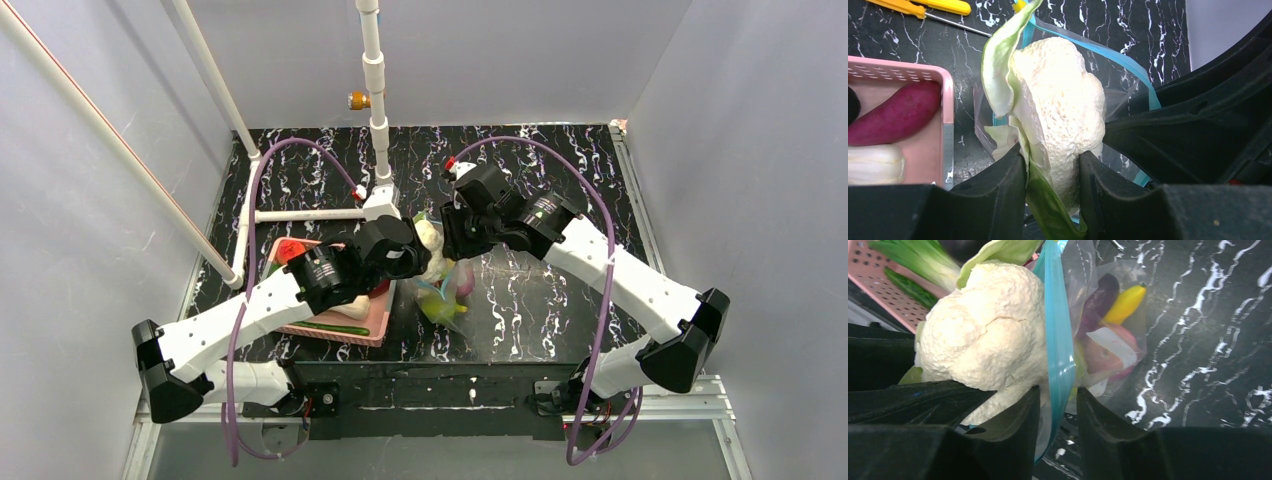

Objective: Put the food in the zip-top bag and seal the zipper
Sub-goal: Place the fake vegetable in the zipper food storage bag.

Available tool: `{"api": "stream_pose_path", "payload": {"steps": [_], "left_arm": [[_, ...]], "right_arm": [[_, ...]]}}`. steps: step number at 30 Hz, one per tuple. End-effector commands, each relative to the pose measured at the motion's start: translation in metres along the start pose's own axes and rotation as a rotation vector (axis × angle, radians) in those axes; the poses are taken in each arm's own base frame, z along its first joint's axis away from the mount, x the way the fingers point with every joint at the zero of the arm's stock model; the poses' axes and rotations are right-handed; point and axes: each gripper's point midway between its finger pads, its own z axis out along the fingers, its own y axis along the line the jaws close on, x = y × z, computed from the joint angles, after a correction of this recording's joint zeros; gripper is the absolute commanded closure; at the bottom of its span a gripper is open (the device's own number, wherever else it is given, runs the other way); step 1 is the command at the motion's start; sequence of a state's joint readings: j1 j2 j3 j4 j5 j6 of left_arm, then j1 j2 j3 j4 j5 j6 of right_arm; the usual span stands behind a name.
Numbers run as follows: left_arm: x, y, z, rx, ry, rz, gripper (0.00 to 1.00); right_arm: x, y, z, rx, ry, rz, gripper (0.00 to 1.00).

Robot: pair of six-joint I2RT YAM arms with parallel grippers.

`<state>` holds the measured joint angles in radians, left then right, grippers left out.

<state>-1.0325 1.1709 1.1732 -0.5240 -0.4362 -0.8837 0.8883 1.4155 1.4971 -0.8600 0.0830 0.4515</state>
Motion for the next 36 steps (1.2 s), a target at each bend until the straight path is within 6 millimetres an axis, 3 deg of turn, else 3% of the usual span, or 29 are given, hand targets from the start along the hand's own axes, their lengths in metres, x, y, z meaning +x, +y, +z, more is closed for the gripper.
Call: {"api": "stream_pose_path", "payload": {"steps": [1,4,9,13,17,23,28,31,34,36], "left_arm": [[-0.013,-0.028,-0.006,0.102,-0.037,-0.062,1.00],[-0.014,-0.028,-0.006,0.101,-0.039,-0.055,1.00],[-0.013,-0.028,-0.006,0.099,-0.034,-0.050,1.00],[-0.013,-0.029,-0.007,0.104,-0.027,-0.048,1.00],[-0.013,-0.035,-0.012,0.131,-0.007,-0.033,1.00],[-0.026,-0.051,-0.034,0.197,0.013,0.002,1.00],[-0.039,-0.052,-0.049,0.190,0.003,0.027,1.00],[-0.037,-0.050,-0.044,0.160,0.014,0.023,1.00],[-0.024,-0.041,-0.029,0.099,0.035,-0.033,1.00],[-0.021,-0.050,-0.020,0.145,0.019,-0.086,1.00]], "right_arm": [[-0.001,-0.011,-0.013,0.076,-0.004,-0.055,0.55],[-0.002,-0.006,-0.019,0.064,-0.014,-0.084,0.46],[-0.007,-0.005,-0.028,0.064,-0.023,-0.098,0.49],[-0.014,-0.002,-0.038,0.056,-0.054,-0.098,0.65],[-0.018,-0.001,-0.037,0.056,-0.066,-0.095,0.99],[-0.026,0.018,-0.027,-0.060,-0.133,-0.105,0.99],[-0.045,0.056,-0.049,-0.278,-0.257,-0.056,0.99],[-0.053,0.063,-0.054,-0.311,-0.302,-0.033,0.99],[-0.044,0.056,-0.044,-0.329,-0.305,0.023,0.99],[-0.038,0.049,-0.039,-0.327,-0.306,0.054,0.99]]}}
